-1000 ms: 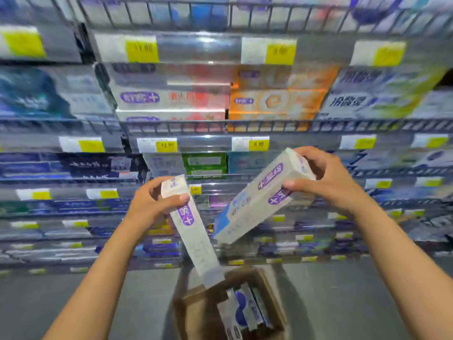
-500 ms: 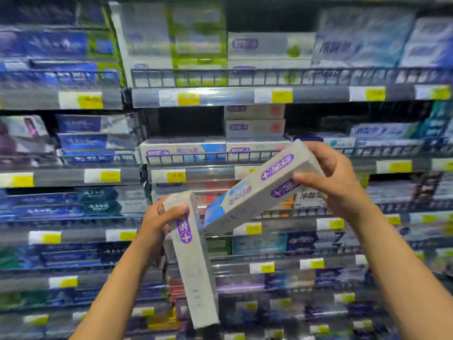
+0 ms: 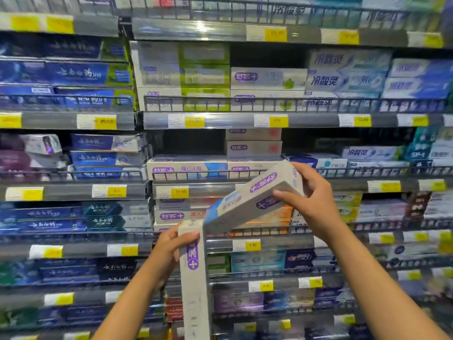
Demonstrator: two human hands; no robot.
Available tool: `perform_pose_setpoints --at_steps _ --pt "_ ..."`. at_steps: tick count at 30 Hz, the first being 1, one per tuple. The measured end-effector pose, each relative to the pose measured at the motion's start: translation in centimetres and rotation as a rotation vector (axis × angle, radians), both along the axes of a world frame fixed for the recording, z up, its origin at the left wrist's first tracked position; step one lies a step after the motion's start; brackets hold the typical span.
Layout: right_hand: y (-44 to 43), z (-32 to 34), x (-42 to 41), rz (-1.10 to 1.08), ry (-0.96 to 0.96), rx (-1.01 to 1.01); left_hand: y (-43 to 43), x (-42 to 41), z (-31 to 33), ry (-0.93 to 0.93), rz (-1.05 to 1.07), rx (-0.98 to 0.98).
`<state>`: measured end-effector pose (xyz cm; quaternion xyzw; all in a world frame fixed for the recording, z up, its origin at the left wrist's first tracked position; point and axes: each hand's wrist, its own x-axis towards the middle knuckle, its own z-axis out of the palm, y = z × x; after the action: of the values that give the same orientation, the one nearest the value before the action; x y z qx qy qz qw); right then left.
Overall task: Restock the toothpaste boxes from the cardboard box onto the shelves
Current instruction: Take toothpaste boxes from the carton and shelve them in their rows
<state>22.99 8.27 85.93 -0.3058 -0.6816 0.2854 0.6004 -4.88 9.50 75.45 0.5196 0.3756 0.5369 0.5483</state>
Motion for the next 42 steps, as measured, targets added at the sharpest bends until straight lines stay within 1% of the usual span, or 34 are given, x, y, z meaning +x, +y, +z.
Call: perform_pose_setpoints --at_steps 2,3,5,8,12,15,17,21,24,27,30,32,34,38,40,42 --pt "0.3 -0.1 -0.2 0.015 0.083 0.02 -0.2 0.1 0.3 0.002 -0.037 -0.038" --pt "0.5 -0.2 -0.3 0.031 0.107 0.023 -0.2 0.0 0.3 -0.029 -0.062 -0.062" --pt "0.8 -0.6 -0.5 0.076 0.12 0.019 -0.1 -0.2 0.5 -0.138 -0.097 -0.122" --pt "1.3 -1.5 -0.9 0.124 0.117 -0.016 0.0 -0.4 0.8 -0.284 -0.062 -0.191" --pt "2.2 -2.9 -0.6 0.181 0.126 -0.078 0.2 0.5 1.3 -0.389 -0.044 -0.14" --pt "2.9 -4.0 -0.1 0.186 0.038 -0.172 0.6 0.6 1.7 -0.459 -0.013 -0.105" --pt "3.3 -4.6 -0.1 0.194 0.015 -0.237 1.1 0.5 2.0 -0.479 0.013 -0.093" --pt "3.1 -5.3 -0.5 0.32 -0.06 -0.399 1.4 0.2 2.4 -0.407 0.034 -0.037" --pt "3.2 -5.5 -0.9 0.429 -0.017 -0.535 1.4 -0.2 2.1 -0.378 0.023 -0.02" --pt "3.5 -5.1 -1.4 0.446 -0.128 -0.64 1.1 -0.6 2.0 -0.376 0.021 -0.005" --pt "3.8 -4.7 -2.1 0.516 -0.281 -0.847 0.4 -0.6 2.4 -0.323 0.019 0.008" --pt "3.9 -4.7 -2.6 0.602 -0.33 -0.948 0.0 -0.3 2.8 -0.262 0.015 0.022" --pt "4.2 -5.0 -2.9 0.697 -0.306 -0.979 -0.3 -0.1 3.0 -0.211 0.021 0.051" --pt "5.2 -6.5 -3.3 0.839 -0.184 -0.949 -0.3 -1.0 3.3 -0.143 0.009 0.088" --pt "5.2 -6.8 -3.8 0.892 -0.089 -0.924 -0.2 -1.4 3.3 -0.092 0.029 0.102" --pt "5.4 -6.5 -4.2 0.898 0.059 -0.89 -0.3 -1.5 3.2 -0.037 0.075 0.116"
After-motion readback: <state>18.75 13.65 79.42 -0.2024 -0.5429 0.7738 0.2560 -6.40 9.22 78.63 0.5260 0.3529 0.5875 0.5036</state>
